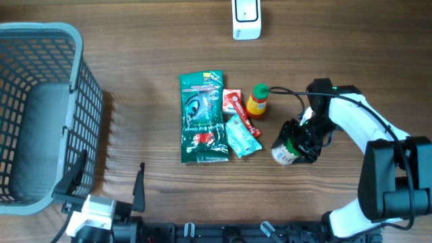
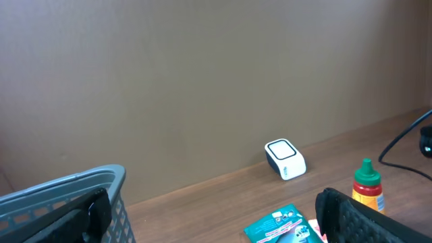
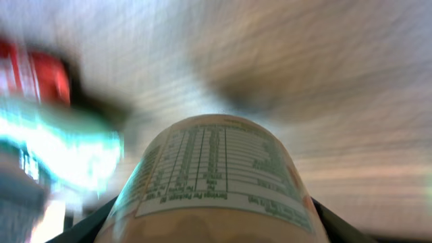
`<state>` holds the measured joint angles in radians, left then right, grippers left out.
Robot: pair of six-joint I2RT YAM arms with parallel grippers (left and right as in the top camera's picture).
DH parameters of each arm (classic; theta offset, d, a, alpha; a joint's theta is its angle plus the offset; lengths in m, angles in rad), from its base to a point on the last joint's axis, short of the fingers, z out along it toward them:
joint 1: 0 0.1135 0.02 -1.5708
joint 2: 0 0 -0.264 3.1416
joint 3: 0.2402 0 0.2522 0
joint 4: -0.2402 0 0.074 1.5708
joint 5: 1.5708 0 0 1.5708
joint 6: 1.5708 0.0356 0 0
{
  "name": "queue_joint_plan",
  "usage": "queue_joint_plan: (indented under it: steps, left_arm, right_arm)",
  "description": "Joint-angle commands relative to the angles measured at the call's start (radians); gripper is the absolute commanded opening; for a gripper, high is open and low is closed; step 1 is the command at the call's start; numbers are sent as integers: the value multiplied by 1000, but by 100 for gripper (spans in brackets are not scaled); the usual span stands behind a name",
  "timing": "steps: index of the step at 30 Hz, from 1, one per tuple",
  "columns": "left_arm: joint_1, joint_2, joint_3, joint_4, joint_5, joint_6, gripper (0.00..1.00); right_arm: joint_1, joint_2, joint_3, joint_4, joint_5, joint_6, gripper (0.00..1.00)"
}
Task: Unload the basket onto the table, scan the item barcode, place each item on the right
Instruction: 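Lift the bottle and hold its label under the white scanner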
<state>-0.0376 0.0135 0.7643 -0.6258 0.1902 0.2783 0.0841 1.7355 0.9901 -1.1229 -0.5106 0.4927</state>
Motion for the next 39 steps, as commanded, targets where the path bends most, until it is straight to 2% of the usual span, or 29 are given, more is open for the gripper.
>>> queue_joint_plan:
  steps: [1, 4, 8, 13, 16, 20, 25, 30, 33, 35, 39]
  left_arm:
    - [-5, -9, -6, 4, -9, 5, 100]
    - [-5, -9, -6, 4, -9, 5, 100]
    - [-5, -9, -6, 4, -9, 5, 100]
    - [-5, -9, -6, 4, -9, 5, 100]
    - [-13, -9, -6, 4, -9, 5, 100]
    - [-35, -9, -6, 4, -9, 5, 100]
    - [-51, -9, -6, 3, -9, 5, 100]
    - [-50, -9, -6, 3, -9, 5, 100]
    - [-50, -9, -6, 3, -9, 5, 100]
    - [-50, -9, -6, 3, -9, 5, 100]
    - [-50, -9, -6, -8, -9, 5, 100]
  right_arm:
    - [3, -19, 13, -113, -269, -231, 50]
    - [10, -43, 12, -216, -382, -288, 50]
    - [64, -143, 12, -249, -437, -236, 47]
    - [226, -410, 12, -125, -377, 157, 49]
    - [358, -555, 12, 5, -348, 382, 49]
    - [463, -634, 12, 108, -300, 534, 50]
    - [479, -629, 12, 124, -214, 518, 50]
    - [478, -629, 12, 203, -50, 442, 49]
    - [475, -630, 12, 248, -19, 407, 49]
    - [444, -630, 12, 298, -19, 394, 49]
    - [360, -640, 13, 383, -19, 274, 50]
